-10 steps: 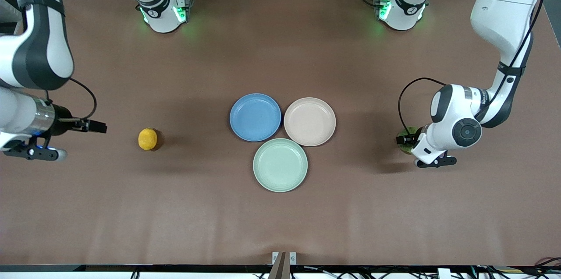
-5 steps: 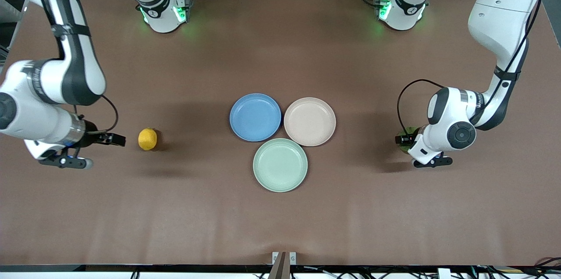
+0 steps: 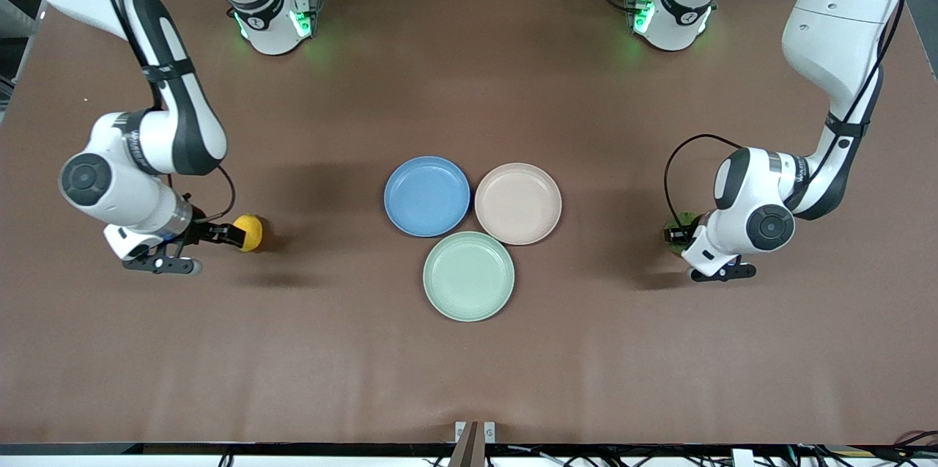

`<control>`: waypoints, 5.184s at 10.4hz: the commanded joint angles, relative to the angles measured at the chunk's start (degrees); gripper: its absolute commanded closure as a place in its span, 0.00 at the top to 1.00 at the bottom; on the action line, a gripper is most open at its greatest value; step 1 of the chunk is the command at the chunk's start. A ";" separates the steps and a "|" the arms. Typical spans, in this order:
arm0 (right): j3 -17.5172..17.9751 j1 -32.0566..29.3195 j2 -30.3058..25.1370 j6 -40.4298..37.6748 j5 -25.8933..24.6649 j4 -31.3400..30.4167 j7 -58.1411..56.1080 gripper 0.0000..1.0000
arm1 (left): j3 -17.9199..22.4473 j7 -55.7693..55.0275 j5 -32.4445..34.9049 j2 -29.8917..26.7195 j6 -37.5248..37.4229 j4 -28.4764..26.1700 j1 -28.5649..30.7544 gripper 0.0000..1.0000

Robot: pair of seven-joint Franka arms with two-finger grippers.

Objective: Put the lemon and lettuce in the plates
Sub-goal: 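Close the left gripper on the lettuce while the right gripper grasps the lemon, then carry the lettuce toward the beige plate while the right gripper carries the lemon, then release the lettuce onto the beige plate while the right gripper lowers the lemon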

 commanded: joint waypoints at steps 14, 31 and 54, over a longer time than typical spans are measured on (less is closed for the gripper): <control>0.02 0.22 4.86 19.44 0.53 -10.66 -1.80 0.65 | -2.31 -3.09 0.92 -5.41 -11.23 7.53 -0.23 0.00; 0.11 23.40 4.33 -0.51 3.24 5.60 15.76 0.22 | -5.13 -53.78 -2.16 4.33 -16.72 20.03 -25.62 0.00; -0.33 33.29 14.00 -13.57 6.77 21.84 27.49 1.00 | -3.99 -16.93 0.04 -11.39 -22.51 21.26 -10.45 1.00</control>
